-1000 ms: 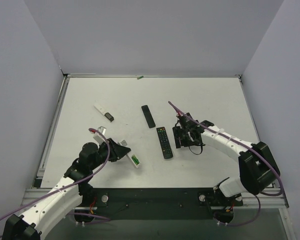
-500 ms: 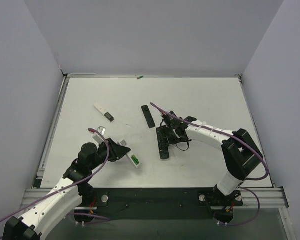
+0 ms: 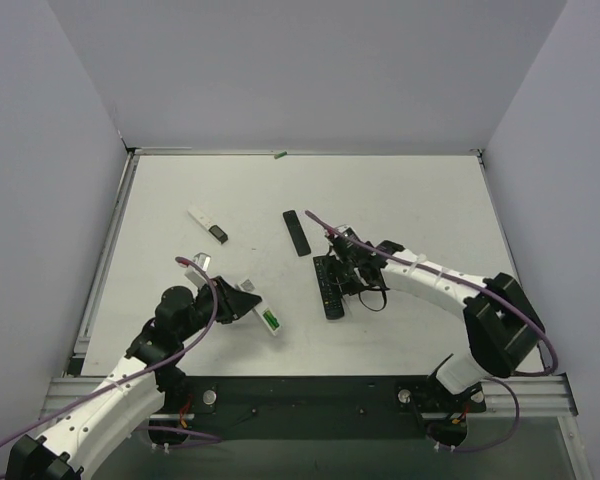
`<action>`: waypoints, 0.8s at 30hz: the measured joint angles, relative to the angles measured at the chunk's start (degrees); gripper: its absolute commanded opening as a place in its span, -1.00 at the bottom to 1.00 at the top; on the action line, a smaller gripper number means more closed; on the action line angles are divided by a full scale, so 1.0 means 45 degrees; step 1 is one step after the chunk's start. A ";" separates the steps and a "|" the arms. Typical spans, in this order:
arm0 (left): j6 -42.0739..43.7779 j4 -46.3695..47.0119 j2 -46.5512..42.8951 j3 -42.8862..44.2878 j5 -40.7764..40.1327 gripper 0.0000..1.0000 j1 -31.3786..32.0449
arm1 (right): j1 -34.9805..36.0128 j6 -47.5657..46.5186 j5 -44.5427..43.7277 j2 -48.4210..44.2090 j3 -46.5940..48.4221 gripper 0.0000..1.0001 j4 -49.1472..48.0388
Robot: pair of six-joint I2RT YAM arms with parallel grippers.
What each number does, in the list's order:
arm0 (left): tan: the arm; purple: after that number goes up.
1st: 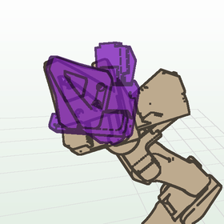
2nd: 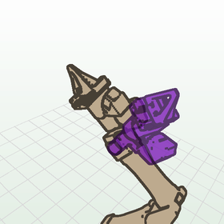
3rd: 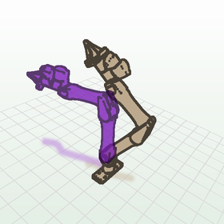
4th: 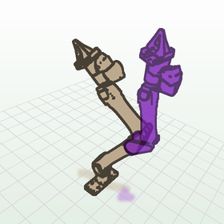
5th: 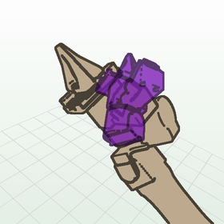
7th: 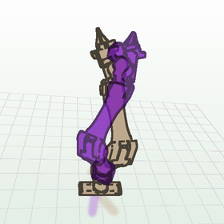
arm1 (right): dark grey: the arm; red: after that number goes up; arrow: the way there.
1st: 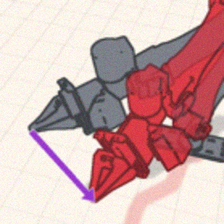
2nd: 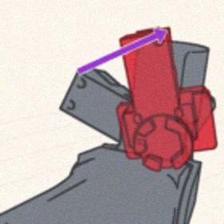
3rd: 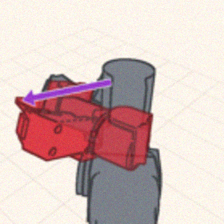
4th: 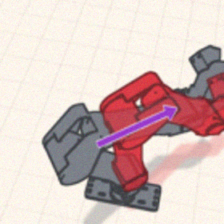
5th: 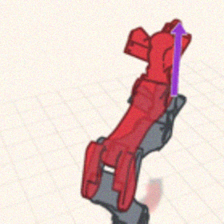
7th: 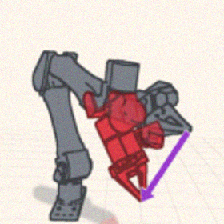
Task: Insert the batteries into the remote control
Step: Adjust the remote control at the center of the board, then pick up the battery cover at the center of the board.
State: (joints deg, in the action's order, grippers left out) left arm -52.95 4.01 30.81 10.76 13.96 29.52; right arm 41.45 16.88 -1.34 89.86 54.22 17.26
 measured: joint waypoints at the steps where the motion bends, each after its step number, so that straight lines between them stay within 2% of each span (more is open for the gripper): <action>1: -0.0019 0.0005 0.0005 0.0000 0.0005 -1.00 0.0000 | -0.0073 0.0029 0.0019 -0.0510 -0.0219 0.15 0.0092; 4: -0.0097 0.0019 0.0078 0.0000 0.0053 -1.00 0.0000 | -0.0296 0.0102 0.0053 -0.1651 -0.0393 0.14 0.0330; 9: -0.0267 0.0165 0.0223 -0.0005 0.0155 -1.00 0.0000 | -0.0767 0.0136 0.0063 -0.2361 -0.0476 -0.13 0.0374; 12: -0.0442 0.0311 0.0243 -0.0005 0.0248 -1.00 0.0000 | -0.0962 0.0185 0.0078 -0.2074 -0.0651 -0.24 0.0612; 24: -0.0699 0.0690 0.0287 -0.0005 0.0335 -1.00 0.0000 | -0.0903 0.0219 0.0758 -0.0151 -0.0738 -0.30 0.1039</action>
State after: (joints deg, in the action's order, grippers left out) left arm -56.10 7.11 32.10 10.74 15.46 29.52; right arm 37.39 17.87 2.07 89.19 50.89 21.93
